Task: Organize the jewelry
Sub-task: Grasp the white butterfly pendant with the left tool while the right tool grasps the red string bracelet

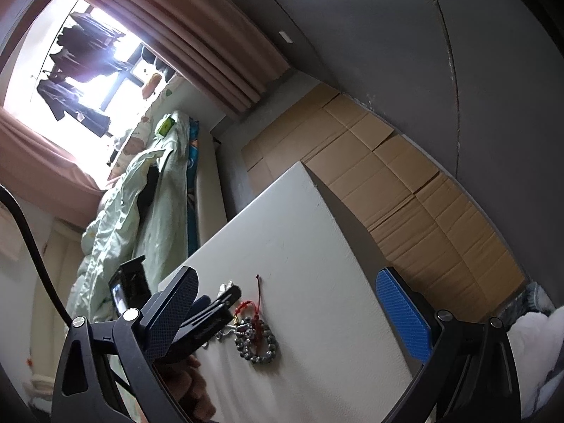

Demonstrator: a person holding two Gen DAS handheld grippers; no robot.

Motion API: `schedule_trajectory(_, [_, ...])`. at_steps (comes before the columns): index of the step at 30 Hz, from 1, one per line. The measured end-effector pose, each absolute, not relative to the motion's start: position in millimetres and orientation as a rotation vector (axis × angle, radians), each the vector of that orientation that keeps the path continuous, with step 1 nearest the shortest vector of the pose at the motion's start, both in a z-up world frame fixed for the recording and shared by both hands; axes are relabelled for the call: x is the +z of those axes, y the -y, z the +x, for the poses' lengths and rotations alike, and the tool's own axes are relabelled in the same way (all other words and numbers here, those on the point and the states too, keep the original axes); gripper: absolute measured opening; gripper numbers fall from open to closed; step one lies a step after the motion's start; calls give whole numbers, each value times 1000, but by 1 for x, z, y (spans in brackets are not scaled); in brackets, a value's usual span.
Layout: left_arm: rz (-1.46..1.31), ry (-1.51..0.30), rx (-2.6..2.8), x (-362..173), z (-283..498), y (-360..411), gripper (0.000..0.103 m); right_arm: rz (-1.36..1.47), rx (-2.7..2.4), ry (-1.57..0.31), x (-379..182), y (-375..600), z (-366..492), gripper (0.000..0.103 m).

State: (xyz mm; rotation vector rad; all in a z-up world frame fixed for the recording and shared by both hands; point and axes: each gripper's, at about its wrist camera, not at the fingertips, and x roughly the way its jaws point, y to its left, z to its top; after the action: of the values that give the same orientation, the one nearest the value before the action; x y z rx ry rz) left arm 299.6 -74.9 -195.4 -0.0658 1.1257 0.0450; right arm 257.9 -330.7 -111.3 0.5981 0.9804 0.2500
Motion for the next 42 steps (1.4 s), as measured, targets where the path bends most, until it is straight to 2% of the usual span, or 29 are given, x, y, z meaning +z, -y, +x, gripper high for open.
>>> schedule_trajectory(2, [-59,-1110,57,-195,298,75,60,580,243,-986,-113,328,259,103])
schedule_trajectory(5, [-69,-1096,72,-194,296,72,44,555,225,-1009,-118,326,262,103])
schedule_trajectory(6, [-75,-1097,70,-194,296,72,44,547,220,-1018,-120,325,264,102])
schedule_trajectory(8, [-84,-1099,57,-193,296,70,44,530,221,-1039,-125,321,267,96])
schedule_trajectory(10, [-104,-1106,44,-192,295,66,43,533,244,-1059,-130,317,269,86])
schedule_trajectory(15, [-145,-1083,19,-180,289,55,43,509,320,-1111,-141,295,273,72])
schedule_trajectory(19, [-182,-1062,7,-167,282,46,43,482,352,-1145,-149,275,275,52])
schedule_trajectory(24, [-228,-1035,0,-153,273,30,43,455,373,-1171,-157,259,277,51])
schedule_trajectory(28, [-261,-1006,1,-141,264,16,43,442,391,-1211,-169,246,283,45])
schedule_trajectory(37, [-315,-961,3,-125,255,-6,43,388,420,-1275,-188,220,289,44])
schedule_trajectory(42, [-330,-948,-6,-119,252,-11,43,335,422,-1289,-193,204,289,32])
